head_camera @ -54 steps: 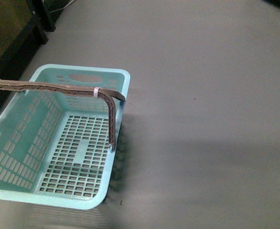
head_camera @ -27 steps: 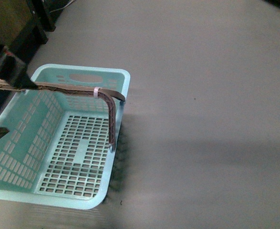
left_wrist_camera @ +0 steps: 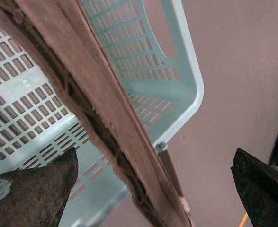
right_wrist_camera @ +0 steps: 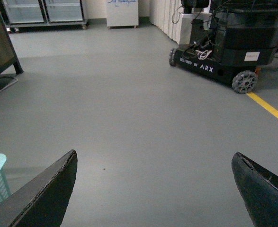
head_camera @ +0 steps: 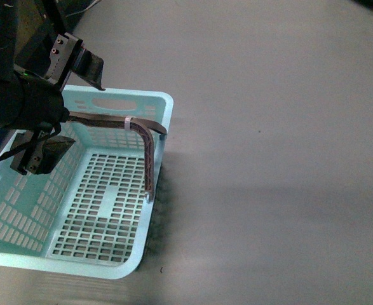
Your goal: Pick mango and avocado into basket
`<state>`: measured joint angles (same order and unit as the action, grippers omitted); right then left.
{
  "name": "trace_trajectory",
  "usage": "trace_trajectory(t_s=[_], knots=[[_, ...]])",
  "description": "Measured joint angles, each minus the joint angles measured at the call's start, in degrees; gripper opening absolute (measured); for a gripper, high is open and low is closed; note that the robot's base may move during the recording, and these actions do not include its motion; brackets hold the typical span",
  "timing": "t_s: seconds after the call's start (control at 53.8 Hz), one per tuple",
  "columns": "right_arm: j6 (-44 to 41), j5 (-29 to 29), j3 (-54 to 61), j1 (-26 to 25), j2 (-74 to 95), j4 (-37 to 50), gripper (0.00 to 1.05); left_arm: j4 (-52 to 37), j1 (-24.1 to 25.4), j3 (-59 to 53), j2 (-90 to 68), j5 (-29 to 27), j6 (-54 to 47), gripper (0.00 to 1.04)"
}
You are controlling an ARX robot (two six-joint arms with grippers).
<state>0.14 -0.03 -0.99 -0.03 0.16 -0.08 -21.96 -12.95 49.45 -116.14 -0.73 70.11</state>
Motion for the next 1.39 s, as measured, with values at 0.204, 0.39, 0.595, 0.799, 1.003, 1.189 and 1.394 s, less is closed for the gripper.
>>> trace_trajectory(t_s=[0.204, 0.39, 0.595, 0.799, 1.003, 1.189, 1.394], knots=[[0.0, 0.0, 0.0, 0.0, 0.0, 0.0, 0.96, -0.9, 1.3, 3.5, -5.3, -1.4, 4.2, 0.97], [0.0, 0.0, 0.0, 0.0, 0.0, 0.0, 0.96, -0.9, 3.3, 6.4, -9.2, -2.0, 4.4, 0.97], [0.0, 0.0, 0.0, 0.0, 0.0, 0.0, 0.96, -0.3, 4.1, 8.0, -11.1, -2.2, 4.3, 0.75], [0.0, 0.0, 0.0, 0.0, 0.0, 0.0, 0.96, 0.9, 4.8, 8.0, -11.2, -1.7, 5.3, 0.32], [0.0, 0.0, 0.0, 0.0, 0.0, 0.0, 0.96, 2.9, 6.2, 6.7, -7.3, 0.7, 6.8, 0.05], [0.0, 0.0, 0.0, 0.0, 0.0, 0.0, 0.96, 5.6, 7.5, 3.5, 0.1, 1.1, 7.8, 0.05], [0.0, 0.0, 0.0, 0.0, 0.0, 0.0, 0.96, 11.1, 9.1, -1.4, 15.1, 4.0, 9.9, 0.04]])
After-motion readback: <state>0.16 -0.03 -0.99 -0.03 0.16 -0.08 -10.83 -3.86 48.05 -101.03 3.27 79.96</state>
